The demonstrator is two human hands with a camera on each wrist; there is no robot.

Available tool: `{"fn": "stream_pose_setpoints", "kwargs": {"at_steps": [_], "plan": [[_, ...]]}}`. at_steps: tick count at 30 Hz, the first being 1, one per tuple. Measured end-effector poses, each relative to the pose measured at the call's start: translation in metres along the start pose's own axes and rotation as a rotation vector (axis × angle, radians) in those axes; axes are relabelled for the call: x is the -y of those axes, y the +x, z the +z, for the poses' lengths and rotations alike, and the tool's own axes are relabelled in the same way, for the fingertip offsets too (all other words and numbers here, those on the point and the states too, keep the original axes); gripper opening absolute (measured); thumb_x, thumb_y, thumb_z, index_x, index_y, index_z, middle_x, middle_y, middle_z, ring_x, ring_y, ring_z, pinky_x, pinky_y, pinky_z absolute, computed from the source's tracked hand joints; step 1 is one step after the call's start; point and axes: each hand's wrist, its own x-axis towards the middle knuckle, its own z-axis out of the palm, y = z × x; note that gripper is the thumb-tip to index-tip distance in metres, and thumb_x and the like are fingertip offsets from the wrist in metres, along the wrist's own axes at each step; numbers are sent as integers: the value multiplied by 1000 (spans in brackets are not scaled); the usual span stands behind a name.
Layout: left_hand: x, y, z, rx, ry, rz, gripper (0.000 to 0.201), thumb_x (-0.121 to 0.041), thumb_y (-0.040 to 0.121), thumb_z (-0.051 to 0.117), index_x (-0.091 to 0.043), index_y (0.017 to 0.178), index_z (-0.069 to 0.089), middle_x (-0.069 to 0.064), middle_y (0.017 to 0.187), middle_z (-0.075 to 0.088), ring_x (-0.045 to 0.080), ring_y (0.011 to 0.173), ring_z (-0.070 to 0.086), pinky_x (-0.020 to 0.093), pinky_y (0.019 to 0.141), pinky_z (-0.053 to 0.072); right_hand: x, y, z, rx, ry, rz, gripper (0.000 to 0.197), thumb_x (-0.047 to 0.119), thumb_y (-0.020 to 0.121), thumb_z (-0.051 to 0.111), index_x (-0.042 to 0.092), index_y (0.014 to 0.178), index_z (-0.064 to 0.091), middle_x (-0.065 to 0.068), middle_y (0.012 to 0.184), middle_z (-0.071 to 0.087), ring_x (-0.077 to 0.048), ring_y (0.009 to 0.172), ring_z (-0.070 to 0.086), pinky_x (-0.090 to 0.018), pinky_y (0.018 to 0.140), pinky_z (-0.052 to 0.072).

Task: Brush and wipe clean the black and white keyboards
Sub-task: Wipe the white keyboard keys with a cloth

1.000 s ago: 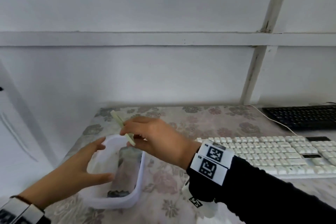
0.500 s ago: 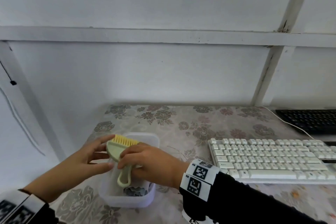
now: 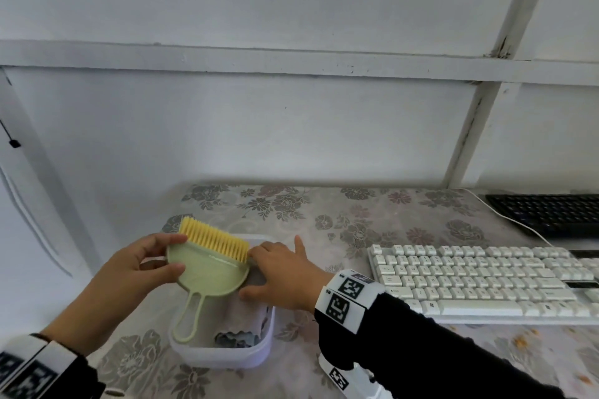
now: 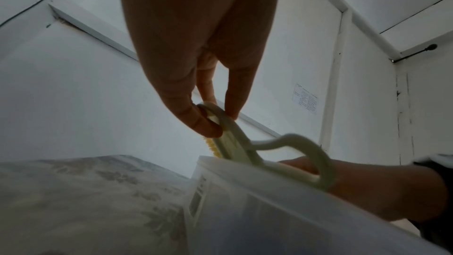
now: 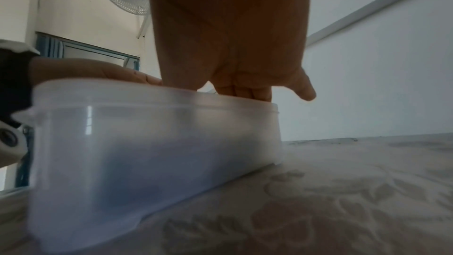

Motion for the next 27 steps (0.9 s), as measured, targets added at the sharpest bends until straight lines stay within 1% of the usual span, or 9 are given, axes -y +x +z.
{"fn": "stream_pose_setpoints", "kwargs": {"at_steps": [3, 6, 8, 12, 17, 20, 22, 24, 27], "plan": [[0, 0, -2, 8, -1, -5, 32, 1, 79, 66, -21, 102, 65, -2, 88, 72, 10, 74, 68, 7, 59, 51, 6, 6, -2, 62, -62, 25, 48, 49, 91, 49, 7, 114, 51, -13, 119, 53, -32, 120, 43, -70, 107, 7], [1, -1, -2, 19, 4, -10, 36, 2, 78, 67, -20, 107, 63, 0, 90, 71, 11, 74, 69, 7, 58, 51, 11, 11, -1, 97, -168, 60, 51, 54, 90, 48, 8, 111, 54, -12, 115, 57, -32, 117, 46, -71, 103, 11], [1, -2, -1, 24, 4, -12, 39, 2, 78, 67, -21, 109, 62, 1, 97, 67, 12, 74, 68, 7, 57, 50, 15, 13, -1, 112, -233, 89, 54, 56, 89, 47, 9, 115, 53, -11, 119, 56, -32, 119, 44, -71, 103, 10], [-1, -5, 0, 26, 1, -18, 41, 3, 78, 67, -23, 110, 60, 2, 98, 65, 18, 74, 68, 7, 57, 51, 19, 18, -1, 136, -241, 156, 66, 54, 88, 53, 5, 130, 43, -15, 133, 47, -33, 128, 38, -77, 101, 5], [-3, -9, -4, 15, -5, -32, 46, 3, 78, 67, -21, 116, 58, 3, 100, 64, 21, 76, 68, 9, 57, 51, 25, 18, -5, 139, -200, 196, 55, 41, 88, 60, 4, 127, 46, -15, 128, 50, -35, 126, 40, -80, 97, 4], [-2, -11, -6, 6, -10, -45, 48, 2, 77, 68, -21, 118, 57, 3, 103, 62, 23, 79, 68, 19, 60, 54, 29, 14, -9, -29, -217, 206, 28, 15, 94, 49, 5, 120, 51, -16, 123, 51, -37, 122, 41, -77, 100, 2], [-1, -10, -6, 0, -13, -52, 49, 1, 77, 69, -22, 119, 57, 1, 105, 60, 24, 81, 68, 25, 65, 52, 31, 11, -13, -148, -222, 237, 29, 4, 94, 40, 4, 120, 51, -17, 124, 49, -39, 121, 40, -75, 103, 5], [-2, -9, -5, 8, -17, -51, 49, 1, 76, 69, -23, 118, 57, 2, 105, 60, 22, 78, 68, 26, 65, 52, 31, 9, -19, -194, -213, 279, 32, 4, 94, 41, 4, 124, 50, -17, 128, 46, -40, 121, 40, -69, 104, 17], [-1, -8, -3, 33, -17, -42, 49, 3, 77, 68, -23, 116, 57, 3, 107, 60, 17, 76, 69, 25, 61, 56, 23, 5, -31, -217, -14, 290, 32, 8, 94, 45, 6, 126, 51, -16, 128, 42, -39, 117, 47, -51, 99, 38]]}}
